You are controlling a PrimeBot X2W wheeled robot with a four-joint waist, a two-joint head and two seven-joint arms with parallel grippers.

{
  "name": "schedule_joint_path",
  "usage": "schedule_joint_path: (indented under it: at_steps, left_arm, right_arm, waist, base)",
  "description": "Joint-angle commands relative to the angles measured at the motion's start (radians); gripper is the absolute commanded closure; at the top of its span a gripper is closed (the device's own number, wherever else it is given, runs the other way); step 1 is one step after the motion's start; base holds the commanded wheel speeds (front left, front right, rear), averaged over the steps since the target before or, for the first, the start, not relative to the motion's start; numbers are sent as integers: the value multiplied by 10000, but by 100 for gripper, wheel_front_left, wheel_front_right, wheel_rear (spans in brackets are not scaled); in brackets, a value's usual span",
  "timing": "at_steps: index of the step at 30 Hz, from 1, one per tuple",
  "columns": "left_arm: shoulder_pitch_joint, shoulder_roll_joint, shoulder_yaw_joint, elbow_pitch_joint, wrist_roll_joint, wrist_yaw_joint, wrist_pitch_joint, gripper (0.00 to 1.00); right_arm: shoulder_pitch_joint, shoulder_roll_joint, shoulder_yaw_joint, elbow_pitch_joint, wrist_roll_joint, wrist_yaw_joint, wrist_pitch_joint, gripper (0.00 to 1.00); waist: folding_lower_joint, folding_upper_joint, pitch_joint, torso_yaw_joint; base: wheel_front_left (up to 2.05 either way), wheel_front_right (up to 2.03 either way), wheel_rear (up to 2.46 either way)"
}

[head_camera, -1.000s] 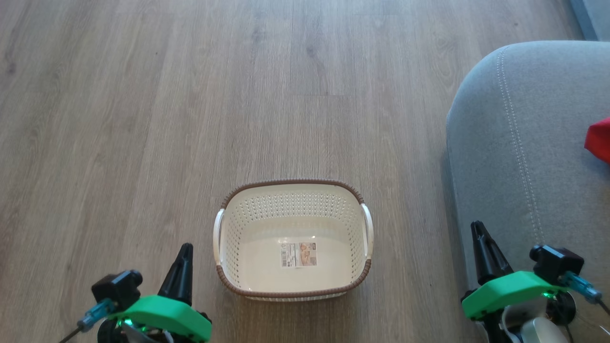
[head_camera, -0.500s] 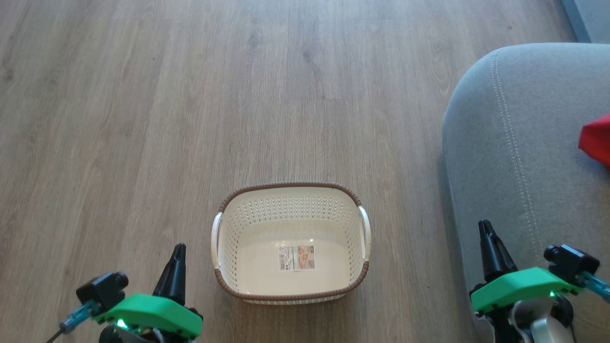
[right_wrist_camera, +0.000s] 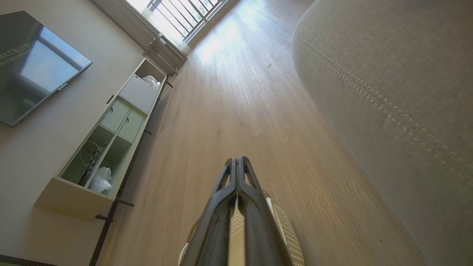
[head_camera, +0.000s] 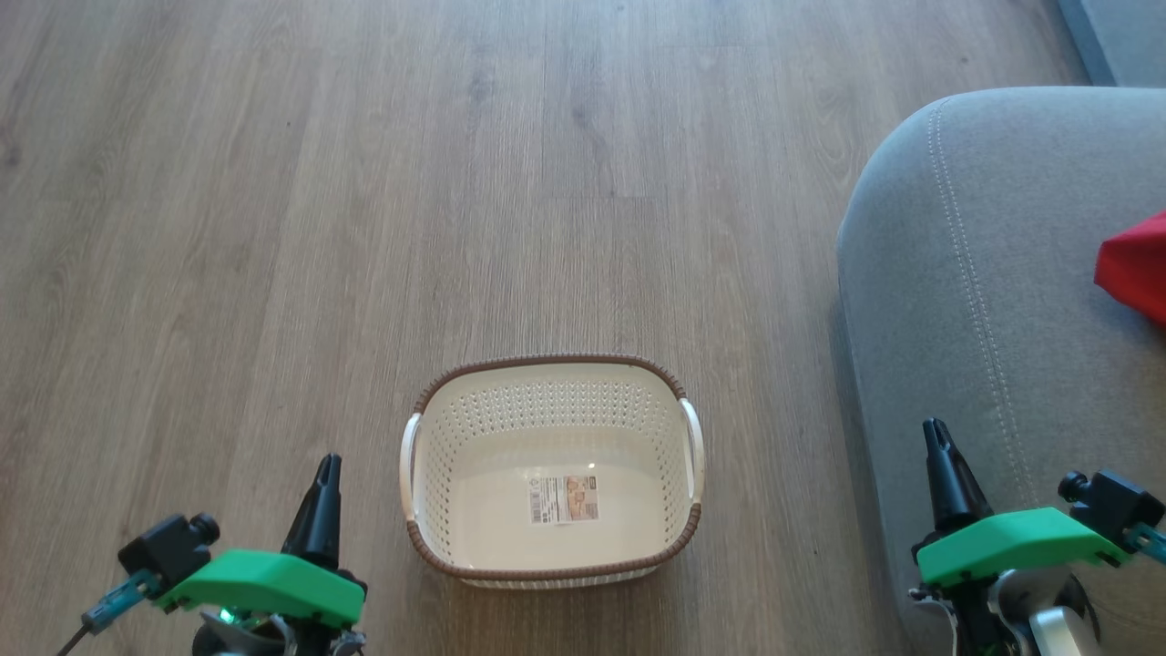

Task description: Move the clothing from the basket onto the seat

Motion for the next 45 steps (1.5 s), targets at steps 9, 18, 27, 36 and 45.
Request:
schedule_joint_path:
  at_steps: [9,18,27,36,45]
  left_arm:
    - [-503,149,351,-306,-1129,-186,255,100]
    - [-583,157,519,-312,-2107,-263,513,100]
    - [-665,161,692,-317,-3084,-340,776,100]
    - [-746,162,869,-322,-4058,-417,1042,100]
    - [-828,160,1050,-327,-5028,-494,1311,100]
  right_arm:
    - [-482,-85,-66,-422,1221,-2,332,100]
    - [-523,-85,-151,-487,2275,-2,598,100]
    - [-564,-84,-240,-552,3331,-2,867,100]
    - [-605,-81,-330,-617,4384,-3,1137,100]
    - [-646,-77,-422,-682,5437,-3,1409,100]
  waist:
    - [0,0,-77,-62]
    - [0,0,-154,-123]
    - [0,0,-230,-184]
    - [0,0,-307,-246]
    - [0,0,-384,-307]
  base:
    - [0,0,0]
    - [0,0,0]
    - [0,0,0]
    - [0,0,0]
    - [0,0,0]
